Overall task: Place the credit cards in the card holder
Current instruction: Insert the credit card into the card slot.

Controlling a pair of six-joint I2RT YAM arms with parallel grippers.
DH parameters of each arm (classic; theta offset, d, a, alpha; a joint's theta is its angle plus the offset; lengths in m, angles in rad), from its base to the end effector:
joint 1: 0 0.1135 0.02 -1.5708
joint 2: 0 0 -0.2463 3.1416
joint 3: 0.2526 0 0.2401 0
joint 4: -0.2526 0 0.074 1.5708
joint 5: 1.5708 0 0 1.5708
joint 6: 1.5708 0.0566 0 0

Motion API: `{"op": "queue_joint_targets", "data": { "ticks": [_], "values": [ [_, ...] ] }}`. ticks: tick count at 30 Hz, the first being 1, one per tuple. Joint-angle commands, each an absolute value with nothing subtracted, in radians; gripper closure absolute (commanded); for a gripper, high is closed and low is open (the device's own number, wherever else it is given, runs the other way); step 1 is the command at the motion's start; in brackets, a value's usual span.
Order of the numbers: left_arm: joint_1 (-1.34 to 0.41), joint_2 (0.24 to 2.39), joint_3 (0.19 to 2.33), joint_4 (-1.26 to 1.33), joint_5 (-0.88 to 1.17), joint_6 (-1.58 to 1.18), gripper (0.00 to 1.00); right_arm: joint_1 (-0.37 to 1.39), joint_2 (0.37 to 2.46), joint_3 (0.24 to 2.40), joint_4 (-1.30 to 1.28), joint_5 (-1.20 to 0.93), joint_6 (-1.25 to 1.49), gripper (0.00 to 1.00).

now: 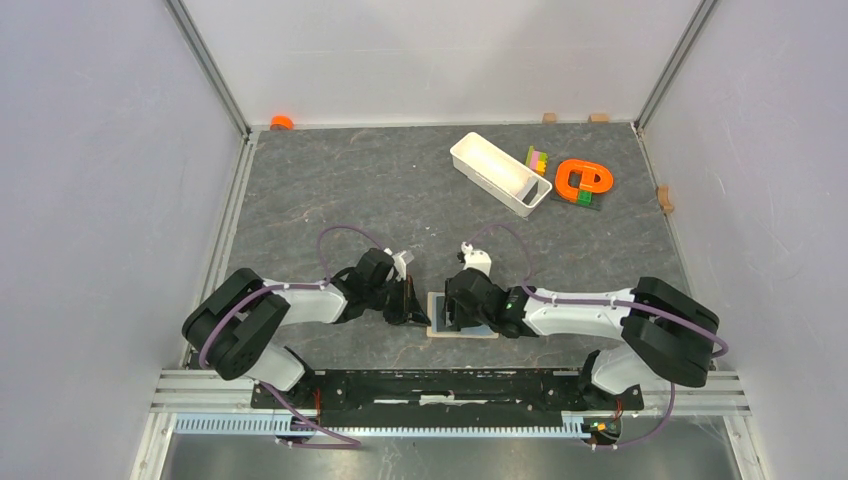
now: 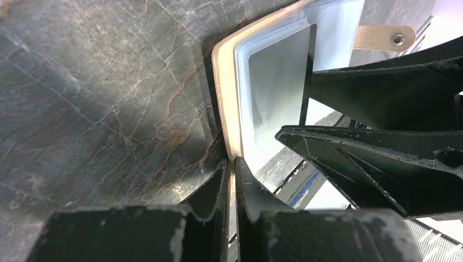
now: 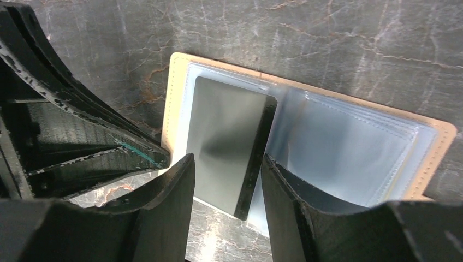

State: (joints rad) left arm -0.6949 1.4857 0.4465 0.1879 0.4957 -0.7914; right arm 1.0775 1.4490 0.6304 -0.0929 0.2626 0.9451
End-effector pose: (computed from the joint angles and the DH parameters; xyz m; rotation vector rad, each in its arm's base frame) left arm 0.1750 -0.1809 0.0958 0.1259 2.6979 -1.1852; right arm 0.1415 0.2322 0.1275 -0.0531 2.5230 0.5543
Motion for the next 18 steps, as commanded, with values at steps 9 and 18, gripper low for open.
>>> {"op": "queue_joint_targets", "data": {
  "ticks": [9,18],
  "values": [
    [-0.695,1.490,0.437,0.247,0.522,-0.778,0.94,1.098,1.461,0.683,-0.066,0.224,0.959,0.45],
    [-0.695,1.506,0.414,0.257,0.487,-0.816,0.98,1.087,1.340,0.729,-0.260,0.376,0.883,0.32]
  ]
}}
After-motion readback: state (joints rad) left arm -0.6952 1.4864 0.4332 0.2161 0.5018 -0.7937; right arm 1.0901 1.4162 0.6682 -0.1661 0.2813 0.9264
